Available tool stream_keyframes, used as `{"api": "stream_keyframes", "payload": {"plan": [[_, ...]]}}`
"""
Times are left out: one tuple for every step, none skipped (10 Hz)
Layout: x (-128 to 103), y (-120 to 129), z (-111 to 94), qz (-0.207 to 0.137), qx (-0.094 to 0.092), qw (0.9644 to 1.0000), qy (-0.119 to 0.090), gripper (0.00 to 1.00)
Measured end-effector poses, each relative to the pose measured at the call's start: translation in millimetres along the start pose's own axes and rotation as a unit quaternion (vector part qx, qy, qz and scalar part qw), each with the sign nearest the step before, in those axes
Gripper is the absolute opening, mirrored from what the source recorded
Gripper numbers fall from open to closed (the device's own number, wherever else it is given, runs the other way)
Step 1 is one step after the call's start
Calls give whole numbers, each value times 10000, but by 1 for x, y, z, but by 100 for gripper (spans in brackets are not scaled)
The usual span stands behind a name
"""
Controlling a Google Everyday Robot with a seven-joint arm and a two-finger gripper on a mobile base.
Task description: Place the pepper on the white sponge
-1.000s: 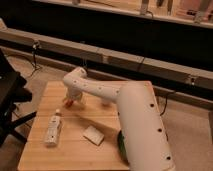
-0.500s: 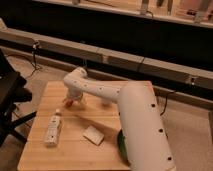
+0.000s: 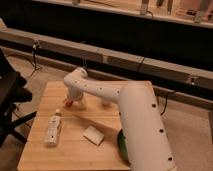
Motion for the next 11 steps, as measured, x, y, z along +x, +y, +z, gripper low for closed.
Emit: {"api": "stream_keyframes", "payload": {"plan": [[2,-8,-2,-58,-45,10000,59,80],[3,-18,-3,-101,-189,9997,131,80],[3,-31,-4,-164,-272,9993,198,80],[3,-36,-4,-213,-377,9988,247,80],[5,-34,-5,-227,-441,9983,290,80],[5,-37,-4,-261,-481,9980,310,80],[6,-39,-2,-270,-496,9979,325,80],[8,-39,3,-265,-499,9979,303,78],[12,-35,6,-243,-506,9980,303,71],[14,-34,8,-242,-501,9980,301,62],[16,-35,11,-249,-486,9981,296,52]]}}
